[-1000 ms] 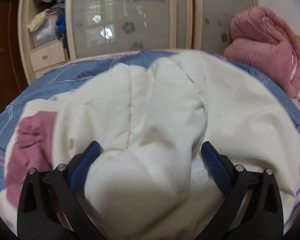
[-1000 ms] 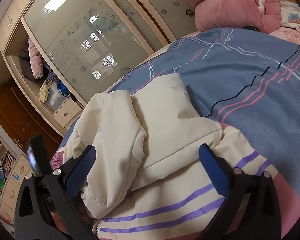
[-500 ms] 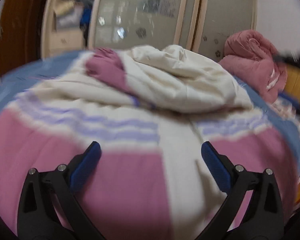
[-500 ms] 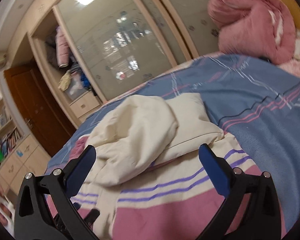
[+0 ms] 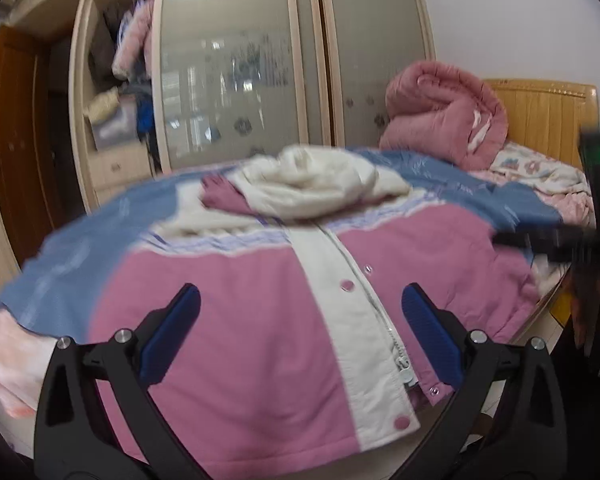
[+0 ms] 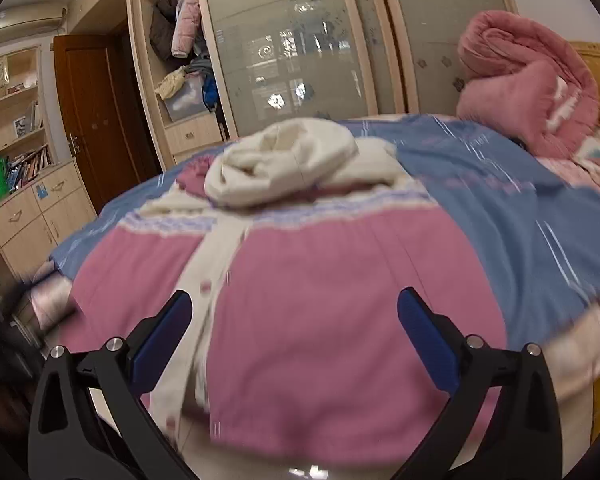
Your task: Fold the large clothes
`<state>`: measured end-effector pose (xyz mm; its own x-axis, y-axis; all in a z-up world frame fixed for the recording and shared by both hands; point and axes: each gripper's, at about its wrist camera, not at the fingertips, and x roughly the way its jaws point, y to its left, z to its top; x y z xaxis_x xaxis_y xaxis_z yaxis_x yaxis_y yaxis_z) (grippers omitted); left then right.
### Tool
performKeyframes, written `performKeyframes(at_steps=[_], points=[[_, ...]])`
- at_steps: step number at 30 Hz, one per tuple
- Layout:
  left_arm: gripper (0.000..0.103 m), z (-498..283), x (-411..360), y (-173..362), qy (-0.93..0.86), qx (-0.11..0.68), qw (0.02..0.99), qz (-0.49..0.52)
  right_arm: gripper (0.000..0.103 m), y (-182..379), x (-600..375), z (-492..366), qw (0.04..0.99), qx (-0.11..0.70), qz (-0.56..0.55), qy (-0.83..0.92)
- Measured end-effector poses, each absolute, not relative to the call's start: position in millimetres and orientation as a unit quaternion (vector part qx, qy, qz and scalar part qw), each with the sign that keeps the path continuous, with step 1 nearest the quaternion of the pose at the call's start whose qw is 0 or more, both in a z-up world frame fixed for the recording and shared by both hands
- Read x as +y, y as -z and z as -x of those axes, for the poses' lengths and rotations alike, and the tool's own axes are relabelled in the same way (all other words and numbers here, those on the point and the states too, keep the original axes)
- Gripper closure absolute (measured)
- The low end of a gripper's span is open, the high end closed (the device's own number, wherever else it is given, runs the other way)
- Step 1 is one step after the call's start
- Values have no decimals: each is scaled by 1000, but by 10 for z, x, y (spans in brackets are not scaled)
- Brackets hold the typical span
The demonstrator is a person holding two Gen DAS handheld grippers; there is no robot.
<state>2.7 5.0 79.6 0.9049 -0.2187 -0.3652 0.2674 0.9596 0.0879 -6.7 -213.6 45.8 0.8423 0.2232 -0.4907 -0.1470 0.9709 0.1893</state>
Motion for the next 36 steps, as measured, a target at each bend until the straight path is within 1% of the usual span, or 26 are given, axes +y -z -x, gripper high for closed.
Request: performKeyframes(at_steps=[2, 5, 9, 13, 20, 36], points=[[2, 81, 209, -932, 119, 180, 974, -73, 1, -417, -2128, 239, 958, 262, -66, -91], [2, 169, 393, -984, 101, 188, 975, -68, 1, -395, -2092, 466, 964, 247, -63, -81], [2, 50, 589, -782, 63, 216, 974, -20, 1, -420, -1976, 524, 970, 226, -49, -80], [2, -65, 572, -587, 45, 236, 971, -19, 1, -411, -1847, 449, 969, 227, -42, -92], [2, -52, 486, -549, 69, 235, 969, -36, 1, -355, -1618, 400, 967, 233, -2, -105], [2, -50, 437, -499, 82, 243, 966, -36, 1, -347, -1615, 394, 968, 230, -9, -102]])
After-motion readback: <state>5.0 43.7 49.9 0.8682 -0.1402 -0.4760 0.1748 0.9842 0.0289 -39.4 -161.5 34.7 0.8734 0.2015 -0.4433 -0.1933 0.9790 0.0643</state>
